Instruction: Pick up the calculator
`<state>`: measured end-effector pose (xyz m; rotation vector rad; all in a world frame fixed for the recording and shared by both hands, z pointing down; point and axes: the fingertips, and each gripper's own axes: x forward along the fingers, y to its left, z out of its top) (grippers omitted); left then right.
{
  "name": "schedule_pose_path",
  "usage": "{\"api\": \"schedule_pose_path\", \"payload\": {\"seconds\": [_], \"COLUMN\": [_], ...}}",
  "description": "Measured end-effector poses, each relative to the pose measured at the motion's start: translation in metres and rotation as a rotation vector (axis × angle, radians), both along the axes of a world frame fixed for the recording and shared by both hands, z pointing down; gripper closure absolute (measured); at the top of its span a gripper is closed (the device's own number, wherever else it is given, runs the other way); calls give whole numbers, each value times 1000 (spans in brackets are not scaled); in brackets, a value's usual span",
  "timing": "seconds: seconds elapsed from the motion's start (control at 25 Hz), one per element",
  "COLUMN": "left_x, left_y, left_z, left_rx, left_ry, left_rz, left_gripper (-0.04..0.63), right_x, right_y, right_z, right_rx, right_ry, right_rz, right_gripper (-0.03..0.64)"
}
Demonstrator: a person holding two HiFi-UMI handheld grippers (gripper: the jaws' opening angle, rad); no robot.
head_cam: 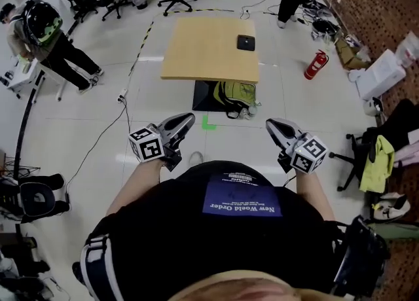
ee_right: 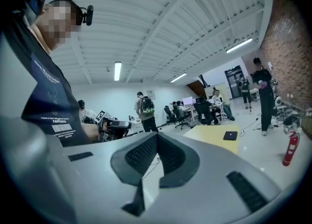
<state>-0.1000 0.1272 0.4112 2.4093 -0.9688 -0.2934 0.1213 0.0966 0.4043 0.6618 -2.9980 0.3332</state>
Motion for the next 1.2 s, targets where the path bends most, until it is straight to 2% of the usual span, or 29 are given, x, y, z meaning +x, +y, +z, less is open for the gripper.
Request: {"api": "schedule_pose_path", "payload": {"seconds": [0.12,0.24,0.48,0.64,0.8,0.96,1.08,1.2], "left_x": [-27,-54,-101,-127,-132,-135,-131,-119], "left_y": [-48,-98,-187,-223,-249,-279,-299,-329], "left_z": [-8,-14,-21,-13,-6,6,9,3], "left_rx": [18,24,66,61,53,22,11,36], "left_ry": [22,27,-10,-4,22,15,-3,-37], "left_rz": [59,135,253,289,301,265,230,178], "left_gripper": [591,591,591,591,591,591,591,589], "right_x": [-32,-58,-96,-132,-139,-135,-135,-130], "right_y": [-32,-69,-138,-165,-194,-238,-271,-315], "right_z": [-17,-31,-31,-22,-17,-12,-7,-1], "right_rx": [36,45,26,9,-12,-26,-30,-19], "right_ry": [30,28,-9,4,28,19,0,-5], "right_rz": [31,112,258,266,264,246,188,107], "right_gripper": [632,632,632,632,632,632,632,632]}}
